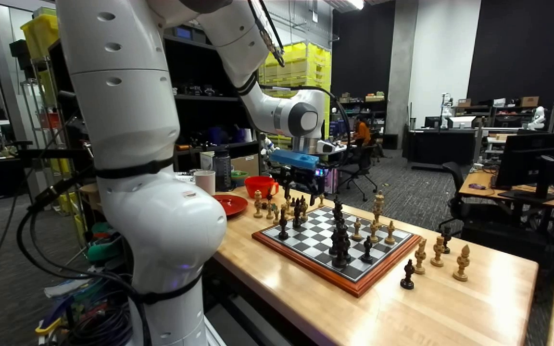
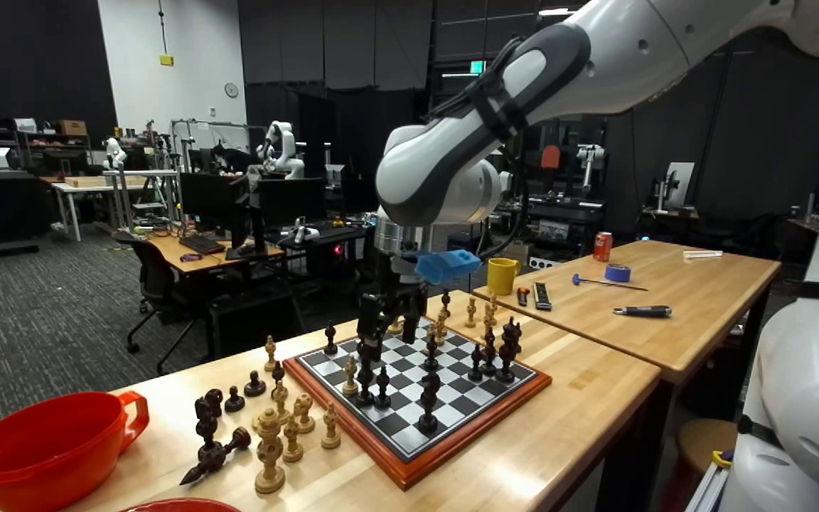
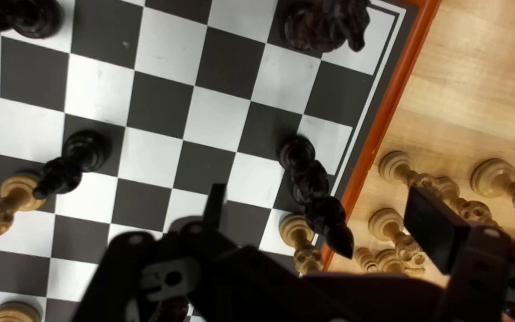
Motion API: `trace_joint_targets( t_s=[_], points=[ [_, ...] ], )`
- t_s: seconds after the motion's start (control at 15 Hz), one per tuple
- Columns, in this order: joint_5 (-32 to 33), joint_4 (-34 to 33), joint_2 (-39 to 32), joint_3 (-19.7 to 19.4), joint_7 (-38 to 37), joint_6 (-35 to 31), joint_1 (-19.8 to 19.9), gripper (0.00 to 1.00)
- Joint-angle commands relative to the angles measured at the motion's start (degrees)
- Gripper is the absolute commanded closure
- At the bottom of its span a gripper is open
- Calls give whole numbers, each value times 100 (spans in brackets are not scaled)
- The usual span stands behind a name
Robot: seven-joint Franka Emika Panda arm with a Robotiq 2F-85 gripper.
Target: Move the chess piece forward slightly
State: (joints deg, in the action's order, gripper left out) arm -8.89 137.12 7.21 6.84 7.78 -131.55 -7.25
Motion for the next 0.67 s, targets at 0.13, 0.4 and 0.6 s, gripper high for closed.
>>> trace_joint_targets(
  t_s=[0.13,0.4,0.6],
  points=[
    [455,672,367,106,70,-783,-130,0],
    [771,834,318,170,-10,-1118,-166,0],
    [916,896,273,217,-18,-1239,-190,0]
  ],
)
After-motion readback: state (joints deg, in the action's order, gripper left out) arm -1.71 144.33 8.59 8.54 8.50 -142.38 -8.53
